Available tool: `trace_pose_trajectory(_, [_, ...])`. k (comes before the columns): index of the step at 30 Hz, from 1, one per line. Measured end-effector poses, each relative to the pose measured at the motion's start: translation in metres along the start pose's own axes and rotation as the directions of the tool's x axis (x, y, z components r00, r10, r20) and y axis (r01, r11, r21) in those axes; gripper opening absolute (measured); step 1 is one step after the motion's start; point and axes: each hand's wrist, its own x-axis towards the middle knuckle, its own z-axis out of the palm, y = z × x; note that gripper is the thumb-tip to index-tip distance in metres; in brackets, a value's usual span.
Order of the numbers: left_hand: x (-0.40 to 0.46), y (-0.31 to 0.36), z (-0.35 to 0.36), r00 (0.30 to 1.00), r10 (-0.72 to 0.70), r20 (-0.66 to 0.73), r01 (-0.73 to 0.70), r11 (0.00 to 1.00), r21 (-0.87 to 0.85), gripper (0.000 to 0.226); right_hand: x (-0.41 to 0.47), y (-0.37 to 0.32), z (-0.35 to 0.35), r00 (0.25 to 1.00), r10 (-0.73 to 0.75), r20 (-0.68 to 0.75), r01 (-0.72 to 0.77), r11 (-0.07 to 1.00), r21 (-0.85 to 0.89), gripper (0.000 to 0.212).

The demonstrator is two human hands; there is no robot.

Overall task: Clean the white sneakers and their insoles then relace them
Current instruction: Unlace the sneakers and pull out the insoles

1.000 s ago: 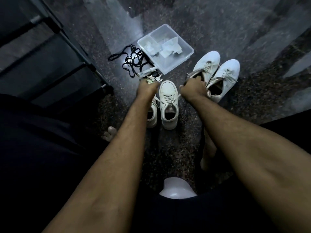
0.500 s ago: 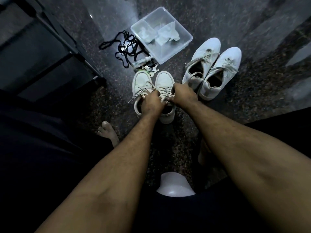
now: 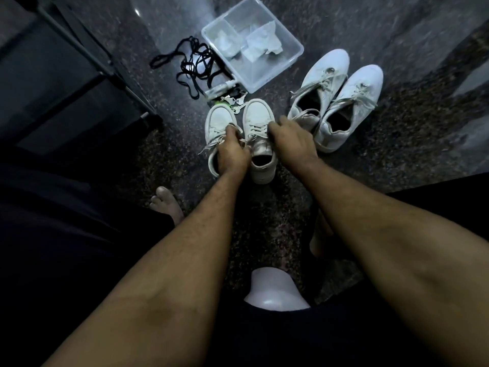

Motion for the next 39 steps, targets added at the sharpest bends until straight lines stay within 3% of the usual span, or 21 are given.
trace_pose_trajectory(2, [-0.001, -0.004, 0.000, 0.999, 0.045, 0.004, -0.045, 0.999, -0.004, 0.028, -0.003, -0.008, 0.001, 0.980, -0.195, -0.029, 0.186, 0.965, -0.187, 0.018])
trace_pose_trajectory(4, [-0.001, -0.008, 0.001, 0.999, 0.051, -0.006, -0.051, 0.998, -0.042, 0.027, -0.005, -0.015, 0.004, 0.959, -0.283, -0.001, 0.271, 0.921, -0.281, 0.021])
trace_pose_trajectory(10, [0.006, -0.012, 0.000, 0.998, 0.033, 0.058, -0.027, 0.994, -0.107, 0.019, -0.004, -0.025, 0.001, 0.971, -0.235, 0.043, 0.236, 0.916, -0.324, 0.040])
trace_pose_trajectory(18, [0.017, -0.018, -0.003, 0.984, -0.063, 0.164, 0.098, 0.972, -0.214, 0.034, 0.013, -0.032, 0.016, 0.958, -0.267, 0.107, 0.286, 0.842, -0.458, 0.025])
trace_pose_trajectory(22, [0.013, -0.010, -0.008, 0.988, -0.037, 0.151, 0.060, 0.986, -0.153, 0.022, 0.013, -0.028, 0.012, 0.954, -0.251, 0.162, 0.290, 0.908, -0.301, 0.030])
trace_pose_trajectory(28, [0.002, -0.006, -0.007, 0.998, -0.014, 0.065, 0.017, 0.999, -0.040, 0.016, 0.006, -0.009, -0.007, 0.964, -0.253, 0.076, 0.261, 0.956, -0.130, 0.017])
trace_pose_trajectory(32, [-0.006, -0.003, -0.007, 0.986, 0.089, 0.140, -0.112, 0.979, 0.169, 0.053, -0.003, -0.004, 0.001, 0.970, -0.199, 0.137, 0.200, 0.980, 0.011, 0.018])
trace_pose_trajectory(35, [-0.005, -0.004, -0.007, 0.957, 0.094, 0.274, -0.183, 0.930, 0.319, 0.075, -0.002, -0.005, 0.000, 0.967, -0.198, 0.161, 0.198, 0.980, 0.021, 0.021])
trace_pose_trajectory(39, [0.002, 0.006, -0.010, 0.957, 0.170, 0.237, -0.237, 0.926, 0.292, 0.041, 0.010, -0.008, -0.008, 0.976, -0.173, 0.135, 0.169, 0.985, 0.035, 0.024])
